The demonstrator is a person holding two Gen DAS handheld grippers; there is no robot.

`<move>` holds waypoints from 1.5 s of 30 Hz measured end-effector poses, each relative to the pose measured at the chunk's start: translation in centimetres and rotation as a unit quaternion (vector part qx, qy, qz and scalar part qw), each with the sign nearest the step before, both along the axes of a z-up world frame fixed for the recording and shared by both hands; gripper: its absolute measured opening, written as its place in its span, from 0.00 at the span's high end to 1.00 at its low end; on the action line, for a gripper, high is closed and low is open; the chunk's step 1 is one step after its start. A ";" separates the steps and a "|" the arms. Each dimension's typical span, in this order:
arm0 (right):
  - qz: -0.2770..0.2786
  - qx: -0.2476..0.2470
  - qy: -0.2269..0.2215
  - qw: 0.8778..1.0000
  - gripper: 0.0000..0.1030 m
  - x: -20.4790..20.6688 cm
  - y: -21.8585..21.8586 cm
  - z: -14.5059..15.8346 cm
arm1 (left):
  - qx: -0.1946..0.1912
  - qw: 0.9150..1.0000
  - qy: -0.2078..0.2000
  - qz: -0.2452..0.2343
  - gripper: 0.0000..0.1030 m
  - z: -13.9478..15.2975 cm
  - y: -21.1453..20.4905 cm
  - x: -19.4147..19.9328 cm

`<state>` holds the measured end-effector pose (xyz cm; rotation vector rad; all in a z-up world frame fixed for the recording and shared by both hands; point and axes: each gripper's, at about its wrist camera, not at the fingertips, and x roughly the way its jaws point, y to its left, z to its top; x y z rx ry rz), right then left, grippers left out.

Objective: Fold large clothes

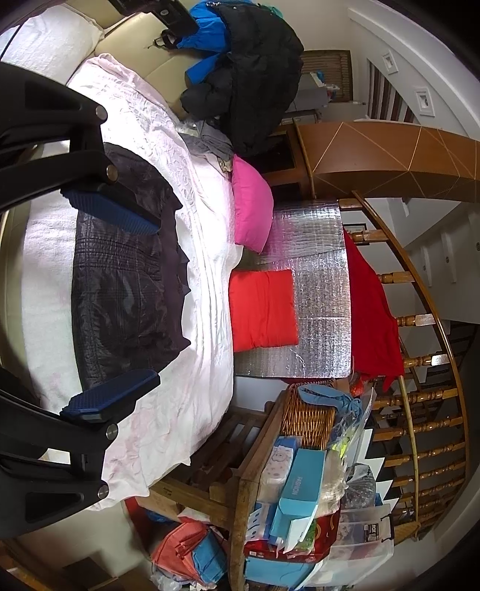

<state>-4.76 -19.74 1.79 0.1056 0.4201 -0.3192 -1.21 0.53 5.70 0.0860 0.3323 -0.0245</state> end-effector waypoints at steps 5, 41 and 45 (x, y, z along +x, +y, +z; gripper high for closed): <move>0.002 -0.001 0.000 1.000 0.23 0.0 0.0 0.0 | 0.001 1.000 0.001 0.001 0.00 0.0 0.0 0.0; 0.004 0.001 0.036 0.999 0.23 6.3 -2.2 -2.5 | 0.005 1.000 0.030 -0.007 0.00 -1.8 -1.5 5.3; 0.008 0.021 0.048 0.999 0.23 9.7 -5.0 -3.7 | -0.001 0.999 0.032 -0.010 0.00 -2.8 -1.7 9.0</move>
